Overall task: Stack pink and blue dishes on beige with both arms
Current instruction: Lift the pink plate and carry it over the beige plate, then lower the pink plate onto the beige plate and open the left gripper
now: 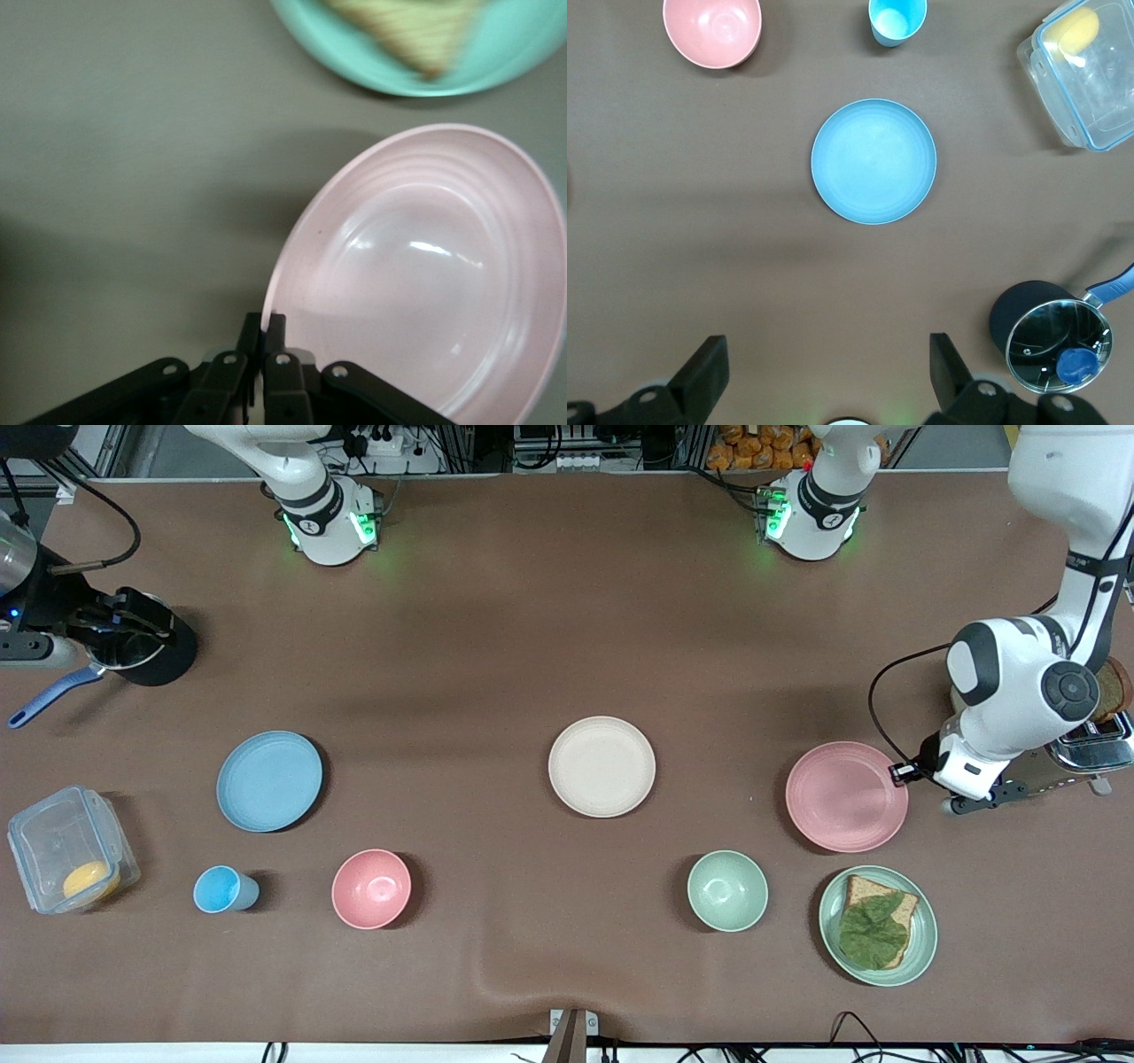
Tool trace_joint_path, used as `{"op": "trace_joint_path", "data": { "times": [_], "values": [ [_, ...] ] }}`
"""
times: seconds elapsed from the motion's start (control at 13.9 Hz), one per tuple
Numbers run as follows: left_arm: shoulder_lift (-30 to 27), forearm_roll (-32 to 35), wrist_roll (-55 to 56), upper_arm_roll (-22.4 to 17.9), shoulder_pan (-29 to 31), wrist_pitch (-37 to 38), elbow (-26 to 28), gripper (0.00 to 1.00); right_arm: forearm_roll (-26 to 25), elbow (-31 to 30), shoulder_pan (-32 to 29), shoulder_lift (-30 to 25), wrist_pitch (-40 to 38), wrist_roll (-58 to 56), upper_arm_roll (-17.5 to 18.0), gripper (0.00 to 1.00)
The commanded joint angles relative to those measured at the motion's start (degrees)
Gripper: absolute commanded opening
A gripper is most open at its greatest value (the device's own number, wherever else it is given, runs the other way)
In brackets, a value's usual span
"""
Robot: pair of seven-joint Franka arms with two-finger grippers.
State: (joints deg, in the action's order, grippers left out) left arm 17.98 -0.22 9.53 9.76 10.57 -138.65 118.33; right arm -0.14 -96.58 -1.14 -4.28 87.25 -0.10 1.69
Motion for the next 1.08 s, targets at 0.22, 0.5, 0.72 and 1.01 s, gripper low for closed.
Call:
{"op": "trace_joint_path", "data": {
  "times": [0.22, 0.5, 0.72, 1.01],
  "values": [
    [0.29, 0.14, 7.16, 16.5, -0.72, 8.57, -4.68, 0.0, 0.76, -1.51, 0.44, -1.78, 0.11, 0.72, -0.1, 1.0],
    [3.2, 0.31, 15.15, 18.72, -8.97, 5.59, -4.86, 0.0, 0.76, -1.51, 0.52, -1.7, 0.38, 0.72, -0.02, 1.0],
    [7.14, 0.66, 18.68, 18.72, -12.94, 0.94, -4.77, 0.0, 0.76, -1.51, 0.97, -1.61, 0.38, 0.81, -0.02, 1.0],
    [11.98, 0.93, 19.39, 18.63, -14.44, -7.41, -4.77, 0.0, 0.67, -1.51, 0.97, -1.61, 0.29, 0.81, -0.02, 1.0]
  ]
}}
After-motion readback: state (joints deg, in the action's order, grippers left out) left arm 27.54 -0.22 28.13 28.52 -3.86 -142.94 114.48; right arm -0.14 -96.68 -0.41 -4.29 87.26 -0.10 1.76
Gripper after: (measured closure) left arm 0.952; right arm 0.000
